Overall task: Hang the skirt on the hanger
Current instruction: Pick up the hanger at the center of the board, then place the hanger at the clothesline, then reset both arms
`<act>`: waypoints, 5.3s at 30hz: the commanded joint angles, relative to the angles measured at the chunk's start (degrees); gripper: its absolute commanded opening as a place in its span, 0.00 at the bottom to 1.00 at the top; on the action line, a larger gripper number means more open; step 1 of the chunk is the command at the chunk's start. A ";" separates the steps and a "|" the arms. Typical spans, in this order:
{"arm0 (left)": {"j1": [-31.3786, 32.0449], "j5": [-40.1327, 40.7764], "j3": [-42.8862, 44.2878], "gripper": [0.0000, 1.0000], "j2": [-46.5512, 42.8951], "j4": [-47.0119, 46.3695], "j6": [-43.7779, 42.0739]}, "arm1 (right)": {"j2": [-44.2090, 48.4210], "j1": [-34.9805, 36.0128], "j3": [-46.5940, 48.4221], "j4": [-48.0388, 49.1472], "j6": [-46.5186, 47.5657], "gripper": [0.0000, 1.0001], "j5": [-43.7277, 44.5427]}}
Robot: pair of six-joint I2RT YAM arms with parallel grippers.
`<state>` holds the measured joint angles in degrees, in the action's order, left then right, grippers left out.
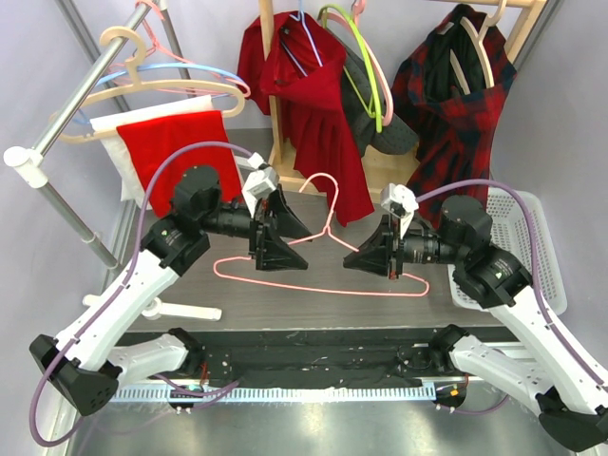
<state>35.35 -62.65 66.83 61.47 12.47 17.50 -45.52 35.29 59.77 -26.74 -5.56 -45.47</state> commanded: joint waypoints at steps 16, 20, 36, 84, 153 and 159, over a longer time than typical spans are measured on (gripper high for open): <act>1.21 10.19 8.49 0.00 -1.62 20.38 -11.60 | 1.65 0.13 1.06 2.84 -2.35 0.45 -6.29; 1.21 7.29 9.72 0.00 -3.90 24.60 -14.41 | 2.89 0.04 0.53 1.96 -2.00 0.52 -8.66; 1.21 3.33 11.22 0.00 -7.68 24.80 -14.16 | 8.43 0.13 -3.87 -2.09 -3.23 0.23 -9.72; 1.21 49.74 4.28 1.00 0.31 16.53 0.17 | -9.55 -0.04 18.96 5.63 6.78 0.01 82.47; 1.21 68.80 -7.06 1.00 -5.57 17.68 11.68 | -3.27 -28.26 9.59 -12.11 -15.18 1.00 37.39; 1.21 70.21 -9.70 1.00 -6.80 17.15 12.47 | 0.87 -28.26 -1.30 -8.07 -15.09 1.00 29.84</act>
<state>36.71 5.15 58.15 56.31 31.16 28.67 -47.00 7.27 62.39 -39.09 -20.56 -9.87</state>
